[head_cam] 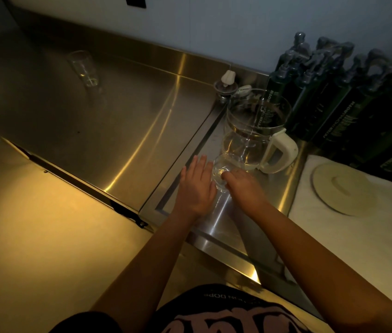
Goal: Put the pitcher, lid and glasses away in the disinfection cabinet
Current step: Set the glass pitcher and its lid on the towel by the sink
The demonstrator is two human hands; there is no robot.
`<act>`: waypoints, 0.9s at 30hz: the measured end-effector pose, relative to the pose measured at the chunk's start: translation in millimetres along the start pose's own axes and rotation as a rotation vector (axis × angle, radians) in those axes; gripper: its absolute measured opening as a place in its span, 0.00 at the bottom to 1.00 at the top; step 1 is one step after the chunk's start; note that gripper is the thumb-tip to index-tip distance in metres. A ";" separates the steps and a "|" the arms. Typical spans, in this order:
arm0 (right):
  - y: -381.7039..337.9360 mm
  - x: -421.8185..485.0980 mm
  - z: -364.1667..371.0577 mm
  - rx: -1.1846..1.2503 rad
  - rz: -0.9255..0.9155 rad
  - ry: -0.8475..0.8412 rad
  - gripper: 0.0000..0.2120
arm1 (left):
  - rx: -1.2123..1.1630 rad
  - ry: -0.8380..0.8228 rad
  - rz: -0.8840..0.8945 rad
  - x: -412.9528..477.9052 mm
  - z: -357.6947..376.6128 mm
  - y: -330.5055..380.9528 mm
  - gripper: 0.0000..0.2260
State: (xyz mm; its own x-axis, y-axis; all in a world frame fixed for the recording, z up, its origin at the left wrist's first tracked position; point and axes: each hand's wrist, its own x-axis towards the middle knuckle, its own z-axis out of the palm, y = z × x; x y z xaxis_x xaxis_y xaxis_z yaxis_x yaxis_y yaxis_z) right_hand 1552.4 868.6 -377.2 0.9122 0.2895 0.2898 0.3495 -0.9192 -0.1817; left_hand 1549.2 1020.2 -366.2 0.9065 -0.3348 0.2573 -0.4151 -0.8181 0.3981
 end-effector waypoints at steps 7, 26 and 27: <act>-7.3 4.6 -1.8 0.010 0.064 -0.038 0.16 | 0.024 -0.034 -0.001 1.1 -0.4 4.9 0.23; 1.8 -16.3 -30.5 0.103 0.179 -0.011 0.08 | 0.063 -0.101 0.031 8.2 4.0 25.1 0.26; 2.3 -19.9 -32.1 0.093 0.184 0.004 0.07 | 0.059 -0.105 0.042 7.7 5.5 27.9 0.26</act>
State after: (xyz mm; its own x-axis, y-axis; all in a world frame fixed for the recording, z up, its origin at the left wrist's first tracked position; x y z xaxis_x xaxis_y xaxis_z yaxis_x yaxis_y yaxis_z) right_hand 1528.2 852.1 -353.3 0.9617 0.1180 0.2472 0.1955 -0.9279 -0.3175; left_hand 1545.0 992.2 -357.9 0.8930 -0.4134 0.1779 -0.4500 -0.8275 0.3357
